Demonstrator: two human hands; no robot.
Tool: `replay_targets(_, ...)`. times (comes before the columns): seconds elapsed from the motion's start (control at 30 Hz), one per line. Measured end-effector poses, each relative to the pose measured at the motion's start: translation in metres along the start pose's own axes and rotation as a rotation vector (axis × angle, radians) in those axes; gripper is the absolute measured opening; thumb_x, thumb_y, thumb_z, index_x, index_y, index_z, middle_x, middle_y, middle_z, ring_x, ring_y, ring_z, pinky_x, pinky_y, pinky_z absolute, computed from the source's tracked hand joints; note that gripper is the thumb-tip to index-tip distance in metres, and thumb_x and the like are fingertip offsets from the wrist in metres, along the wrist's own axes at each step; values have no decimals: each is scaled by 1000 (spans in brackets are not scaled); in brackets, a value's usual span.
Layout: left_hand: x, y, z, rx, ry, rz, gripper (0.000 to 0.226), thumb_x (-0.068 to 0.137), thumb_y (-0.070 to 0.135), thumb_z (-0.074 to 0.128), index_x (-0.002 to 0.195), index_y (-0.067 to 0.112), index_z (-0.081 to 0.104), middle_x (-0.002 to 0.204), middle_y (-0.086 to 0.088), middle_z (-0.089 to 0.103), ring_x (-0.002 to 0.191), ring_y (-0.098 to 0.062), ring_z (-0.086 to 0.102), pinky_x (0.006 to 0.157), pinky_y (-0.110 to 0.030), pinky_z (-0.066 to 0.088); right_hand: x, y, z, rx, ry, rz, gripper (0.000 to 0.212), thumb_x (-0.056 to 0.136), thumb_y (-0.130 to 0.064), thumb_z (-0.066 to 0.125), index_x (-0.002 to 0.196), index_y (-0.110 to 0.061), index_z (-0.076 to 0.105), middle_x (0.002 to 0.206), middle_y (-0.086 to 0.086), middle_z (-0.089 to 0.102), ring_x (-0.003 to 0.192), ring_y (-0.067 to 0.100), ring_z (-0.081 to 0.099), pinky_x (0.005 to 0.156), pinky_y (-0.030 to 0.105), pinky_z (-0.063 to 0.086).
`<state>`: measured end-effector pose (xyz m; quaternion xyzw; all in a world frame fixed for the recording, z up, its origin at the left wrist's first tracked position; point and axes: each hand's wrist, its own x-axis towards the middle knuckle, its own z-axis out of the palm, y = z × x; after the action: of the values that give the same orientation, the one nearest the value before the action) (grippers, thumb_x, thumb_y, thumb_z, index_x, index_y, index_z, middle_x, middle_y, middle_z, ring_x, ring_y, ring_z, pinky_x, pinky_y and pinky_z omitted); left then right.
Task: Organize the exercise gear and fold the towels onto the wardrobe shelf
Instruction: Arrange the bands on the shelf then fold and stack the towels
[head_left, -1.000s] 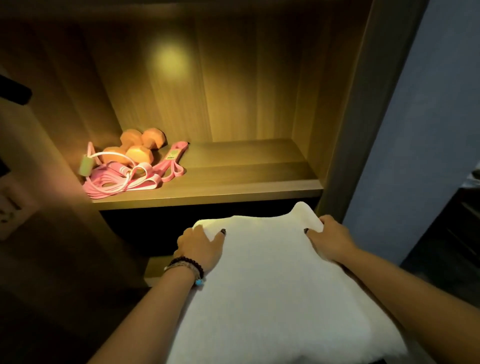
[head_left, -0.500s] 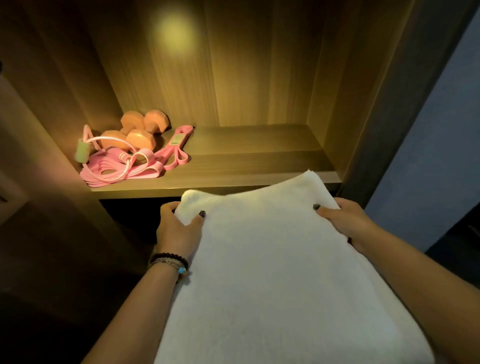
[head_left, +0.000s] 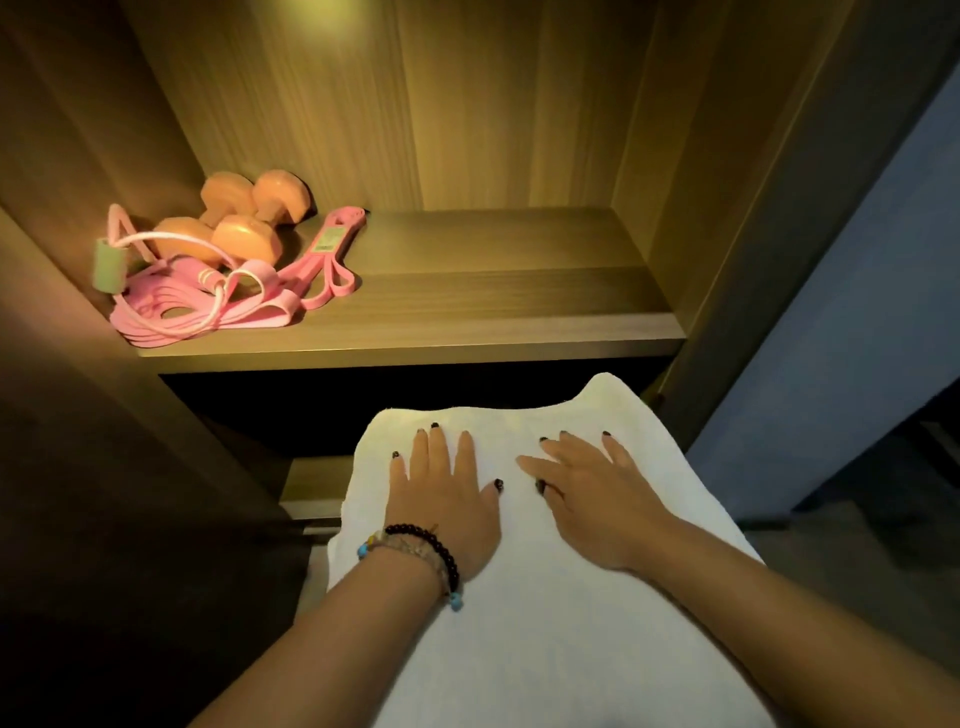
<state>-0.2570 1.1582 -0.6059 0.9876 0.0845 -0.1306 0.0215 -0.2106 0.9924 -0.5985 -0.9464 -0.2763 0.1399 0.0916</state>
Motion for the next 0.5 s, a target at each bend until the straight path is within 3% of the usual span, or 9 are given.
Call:
replay_targets(0.2,-3,-15,7,-95,23,57,66,100,49,15,154,20,-10,160,-10,-18,148,-25,-16,119,-42,-7,-1,22,6,-19,-26,167,63,95,-60,13,153,-37,2,162,-6,-10,148,18,-14,120,45,-8)
replay_targets(0.5,-33,-16,6,-128,-7,60,70,98,55,14,153,22,-14,159,-9,-22,147,-24,-20,120,-41,-8,-37,25,12,-1,-9,104,99,61,-80,-23,150,-39,-11,158,-9,-22,146,17,-22,119,43,-11)
